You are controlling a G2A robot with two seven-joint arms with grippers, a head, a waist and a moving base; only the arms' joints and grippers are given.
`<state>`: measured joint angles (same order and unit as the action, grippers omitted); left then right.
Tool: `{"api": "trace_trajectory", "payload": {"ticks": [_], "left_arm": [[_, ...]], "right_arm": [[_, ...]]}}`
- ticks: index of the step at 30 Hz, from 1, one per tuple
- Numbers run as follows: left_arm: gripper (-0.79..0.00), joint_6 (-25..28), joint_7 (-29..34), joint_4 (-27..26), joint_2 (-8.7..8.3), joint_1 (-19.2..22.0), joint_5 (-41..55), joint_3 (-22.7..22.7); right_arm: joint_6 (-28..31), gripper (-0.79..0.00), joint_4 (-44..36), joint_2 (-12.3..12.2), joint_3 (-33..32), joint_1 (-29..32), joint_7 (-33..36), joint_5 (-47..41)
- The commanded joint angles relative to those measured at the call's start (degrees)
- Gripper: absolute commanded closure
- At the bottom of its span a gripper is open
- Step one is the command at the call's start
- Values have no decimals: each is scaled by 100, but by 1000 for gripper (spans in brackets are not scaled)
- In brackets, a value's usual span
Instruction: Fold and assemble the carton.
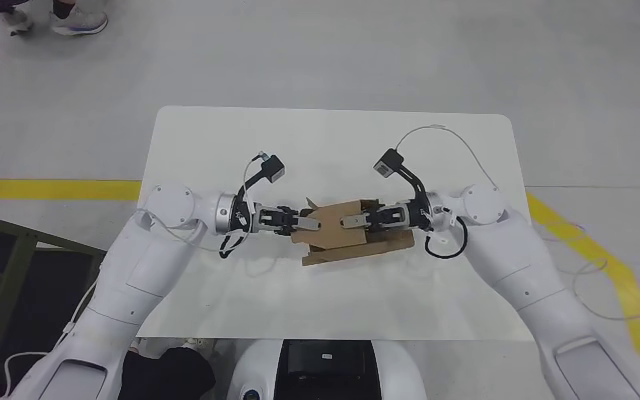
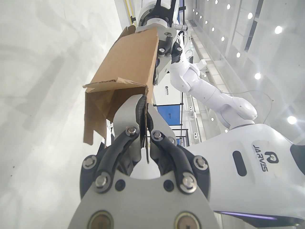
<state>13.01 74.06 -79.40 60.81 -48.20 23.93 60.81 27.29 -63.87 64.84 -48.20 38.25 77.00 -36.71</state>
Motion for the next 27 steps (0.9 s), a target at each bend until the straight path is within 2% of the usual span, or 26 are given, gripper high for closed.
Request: {"api": "trace_trajectory", "payload": {"ticks": [1,4,19,27], "left_arm": [[-123,21,16,-47,-17,-35,28,61],[-785,42,32,-140,-45,-106,47,159],[-785,76,129,-563,-133,-404,417,485],[-785,122,179,-508,-63,-340,850,269]], "right_arm": [[29,0,8,0,9,-20,-29,39],[118,0,25,4,9,-42,-118,100],[323,0,164,25,-62,-37,-504,600],[280,0,63,62,-46,38,-655,751]]}}
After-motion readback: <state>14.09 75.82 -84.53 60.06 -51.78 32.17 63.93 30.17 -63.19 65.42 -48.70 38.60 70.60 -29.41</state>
